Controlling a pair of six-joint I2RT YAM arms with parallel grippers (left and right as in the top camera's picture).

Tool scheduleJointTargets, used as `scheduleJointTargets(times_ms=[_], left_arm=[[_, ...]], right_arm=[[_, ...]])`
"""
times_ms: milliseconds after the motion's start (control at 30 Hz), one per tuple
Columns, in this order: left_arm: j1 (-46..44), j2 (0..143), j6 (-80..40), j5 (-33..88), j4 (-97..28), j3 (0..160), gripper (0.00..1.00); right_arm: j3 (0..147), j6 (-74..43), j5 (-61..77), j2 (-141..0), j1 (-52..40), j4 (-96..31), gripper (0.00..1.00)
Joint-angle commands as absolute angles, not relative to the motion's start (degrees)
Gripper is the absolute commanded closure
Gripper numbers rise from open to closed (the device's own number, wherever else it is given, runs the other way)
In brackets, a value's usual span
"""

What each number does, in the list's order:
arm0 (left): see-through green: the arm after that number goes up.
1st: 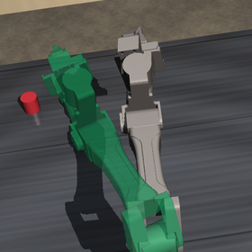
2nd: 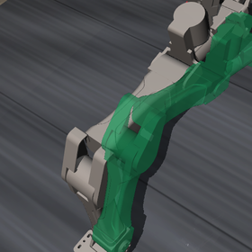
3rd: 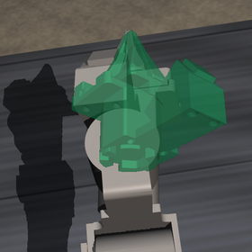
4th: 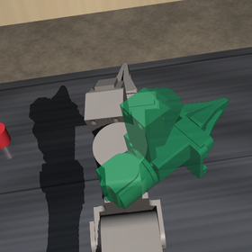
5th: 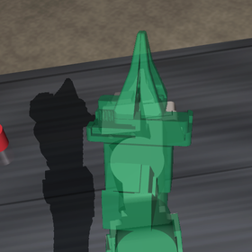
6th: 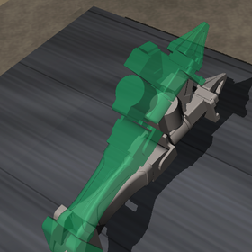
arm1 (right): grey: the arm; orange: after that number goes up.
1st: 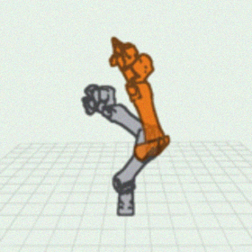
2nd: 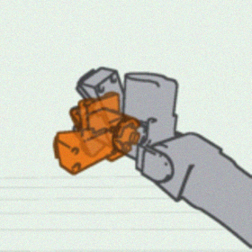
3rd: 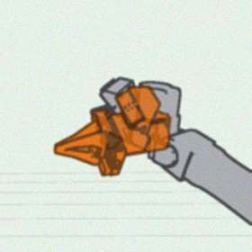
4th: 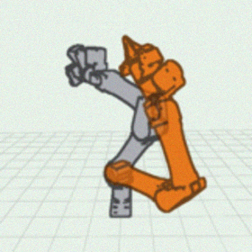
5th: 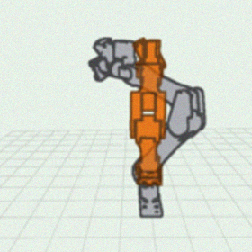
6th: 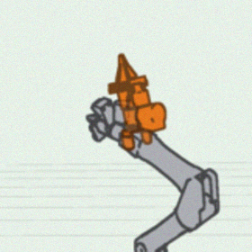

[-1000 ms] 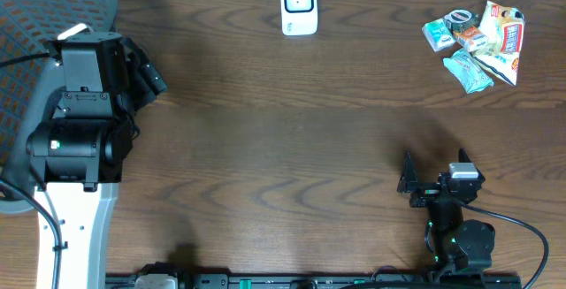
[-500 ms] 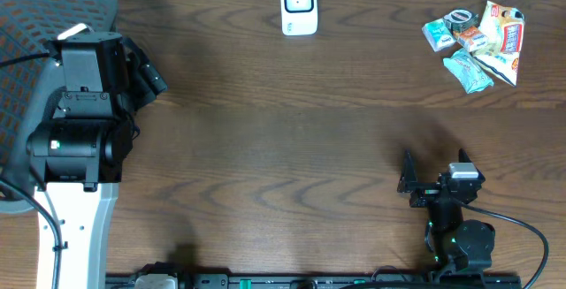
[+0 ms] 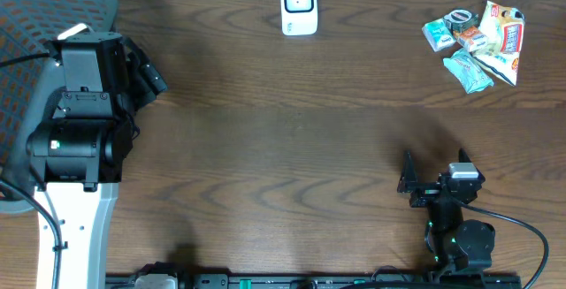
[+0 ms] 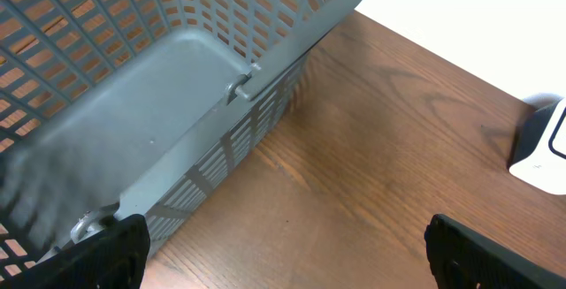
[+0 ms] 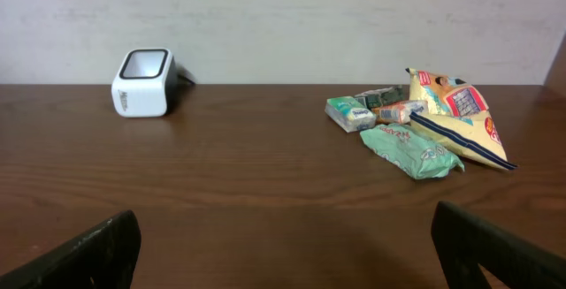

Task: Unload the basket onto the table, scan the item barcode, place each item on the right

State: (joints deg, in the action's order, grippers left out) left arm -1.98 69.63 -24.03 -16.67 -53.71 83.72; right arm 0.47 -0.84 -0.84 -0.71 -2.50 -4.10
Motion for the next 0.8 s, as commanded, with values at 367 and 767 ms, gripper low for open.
scheduleJointTargets(times_ms=[367, 767], left_arm=[[-1.78, 64.10, -24.12, -15.07, -63.46, 84.44, 0.02], [-1.80, 60.01, -24.36, -10.81, -63.07, 76.60, 0.02]], right_arm=[[0.30, -1.63, -0.91, -0.32, -2.83, -4.27, 0.01], [0.30, -1.63, -0.91, -0.32, -2.83, -4.27, 0.01]])
